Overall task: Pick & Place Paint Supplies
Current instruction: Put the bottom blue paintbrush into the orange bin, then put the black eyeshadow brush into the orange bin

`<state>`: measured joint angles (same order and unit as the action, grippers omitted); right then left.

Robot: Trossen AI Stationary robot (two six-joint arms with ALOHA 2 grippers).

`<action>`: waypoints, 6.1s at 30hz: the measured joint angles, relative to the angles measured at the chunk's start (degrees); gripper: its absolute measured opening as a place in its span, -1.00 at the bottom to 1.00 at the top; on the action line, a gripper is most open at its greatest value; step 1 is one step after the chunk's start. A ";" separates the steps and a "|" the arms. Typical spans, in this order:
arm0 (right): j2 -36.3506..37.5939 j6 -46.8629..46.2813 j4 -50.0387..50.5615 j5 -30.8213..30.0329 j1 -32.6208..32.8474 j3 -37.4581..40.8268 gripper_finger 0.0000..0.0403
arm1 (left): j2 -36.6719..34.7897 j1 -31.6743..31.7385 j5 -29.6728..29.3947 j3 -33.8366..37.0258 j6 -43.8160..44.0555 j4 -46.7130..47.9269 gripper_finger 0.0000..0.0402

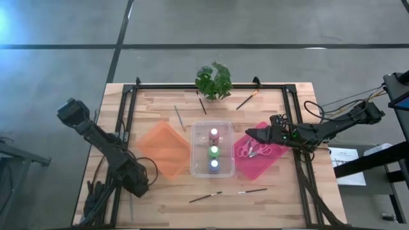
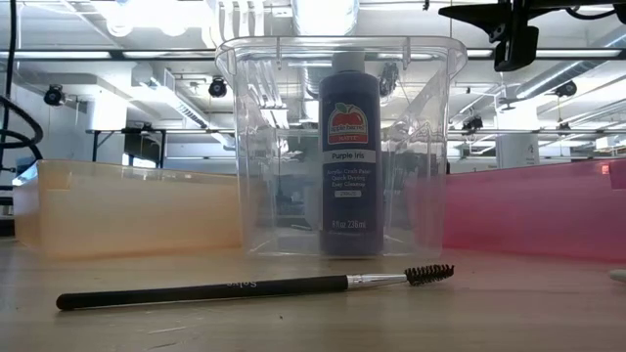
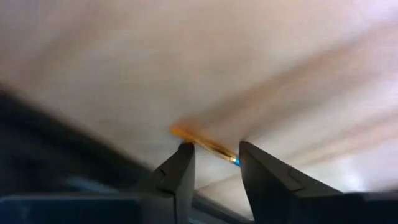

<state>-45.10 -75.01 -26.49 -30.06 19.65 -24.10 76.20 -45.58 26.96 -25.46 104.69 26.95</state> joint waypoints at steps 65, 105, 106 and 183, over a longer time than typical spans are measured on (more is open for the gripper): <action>0.00 1.54 0.84 0.13 -0.01 0.00 0.18 | -3.35 0.20 -12.92 -6.57 -7.40 -0.41 -0.98; 0.02 2.13 2.70 2.90 0.23 0.00 0.18 | -15.58 15.71 -79.75 -5.29 22.00 0.20 -0.99; 0.02 2.13 2.70 3.13 0.23 0.00 0.18 | -15.16 16.91 -79.20 -5.30 21.99 0.07 -0.99; -63.23 35.99 75.18 19.23 23.88 -60.16 0.18 | -23.34 24.98 -63.51 -4.15 -41.25 -32.66 -0.49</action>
<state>-108.33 -39.02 48.69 -10.84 43.53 -84.26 52.86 -20.60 -36.55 -29.61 63.43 -5.70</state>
